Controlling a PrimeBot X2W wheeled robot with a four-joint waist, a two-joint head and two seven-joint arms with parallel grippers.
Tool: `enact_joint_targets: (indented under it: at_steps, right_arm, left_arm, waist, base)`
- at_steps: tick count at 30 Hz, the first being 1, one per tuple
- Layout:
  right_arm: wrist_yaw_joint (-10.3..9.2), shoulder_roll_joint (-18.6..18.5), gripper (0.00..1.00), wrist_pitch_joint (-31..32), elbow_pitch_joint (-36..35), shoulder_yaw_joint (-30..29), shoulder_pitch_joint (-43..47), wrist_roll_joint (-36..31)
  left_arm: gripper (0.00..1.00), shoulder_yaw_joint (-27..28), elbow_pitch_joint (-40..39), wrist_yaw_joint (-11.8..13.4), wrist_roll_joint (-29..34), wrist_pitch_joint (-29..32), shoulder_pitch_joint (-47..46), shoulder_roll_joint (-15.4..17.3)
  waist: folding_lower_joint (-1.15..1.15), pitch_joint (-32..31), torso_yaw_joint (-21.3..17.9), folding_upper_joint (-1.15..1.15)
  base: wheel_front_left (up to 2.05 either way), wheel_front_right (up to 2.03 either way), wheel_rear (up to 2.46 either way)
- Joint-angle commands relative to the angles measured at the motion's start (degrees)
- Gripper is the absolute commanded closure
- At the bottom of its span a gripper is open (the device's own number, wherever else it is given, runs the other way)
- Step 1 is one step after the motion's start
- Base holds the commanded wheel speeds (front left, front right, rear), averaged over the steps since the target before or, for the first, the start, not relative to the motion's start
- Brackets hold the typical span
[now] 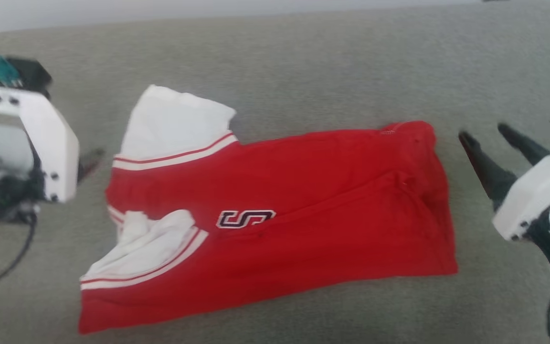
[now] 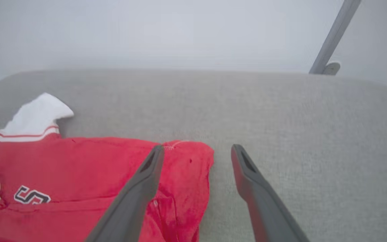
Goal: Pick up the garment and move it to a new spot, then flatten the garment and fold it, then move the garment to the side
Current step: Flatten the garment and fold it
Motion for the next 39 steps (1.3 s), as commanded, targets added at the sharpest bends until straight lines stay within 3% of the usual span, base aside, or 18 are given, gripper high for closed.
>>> enact_joint_targets:
  at_steps: [1,7,11,18,27,28,29,39]
  right_arm:
    - [0.0,1.3,0.0,-3.9,-0.3,0.4,-1.5,-0.1]
    - [0.01,4.9,0.0,-19.2,2.0,1.8,-5.2,-3.2]
    - [0.01,6.6,0.0,-25.0,4.4,3.7,-6.3,-3.3]
    - [0.01,7.7,0.0,-28.7,7.9,5.9,-7.4,-2.6]
    - [0.01,6.9,0.0,-28.3,10.2,7.2,-9.0,-1.5]
    - [0.01,6.8,0.0,-27.5,10.4,7.7,-9.1,-1.0]
    - [0.01,6.4,0.0,-26.7,10.6,8.2,-9.3,-0.8]
    - [0.01,2.9,0.0,-14.7,16.2,13.8,-16.3,2.8]
  left_arm:
    - [0.0,0.4,2.1,-1.1,1.0,-0.4,-1.8,-0.6]
    - [0.0,1.5,11.1,-5.3,3.1,-1.7,-6.8,-2.6]
    - [0.0,1.5,17.5,-7.9,4.4,-1.9,-9.5,-3.6]
    - [0.0,0.7,26.9,-10.3,4.9,0.5,-12.1,-6.0]
    - [0.0,-1.6,36.5,-11.1,3.7,5.3,-10.8,-10.3]
    - [0.76,-2.0,37.1,-11.6,3.5,5.9,-10.4,-10.7]
    - [1.0,-2.3,37.8,-11.8,3.2,6.7,-10.0,-11.1]
    - [1.0,-2.6,41.2,-14.9,4.2,4.9,-12.5,-15.6]
  waist:
    - [0.0,1.3,-2.8,0.0]
    - [0.0,4.2,-8.5,0.0]
    - [0.0,6.5,-11.6,0.0]
    - [0.0,9.5,-14.3,0.0]
    - [0.0,11.4,-14.7,0.0]
    - [0.0,11.5,-14.6,0.0]
    - [0.0,11.6,-14.5,0.0]
    - [0.0,11.4,-10.8,0.0]
  base:
    - [0.0,0.0,0.0]
    - [0.0,0.0,0.0]
    - [0.0,0.0,0.0]
    - [0.0,0.0,0.0]
    - [0.0,0.0,0.0]
    - [0.0,0.0,0.0]
    - [0.0,0.0,0.0]
    - [0.0,0.0,0.0]
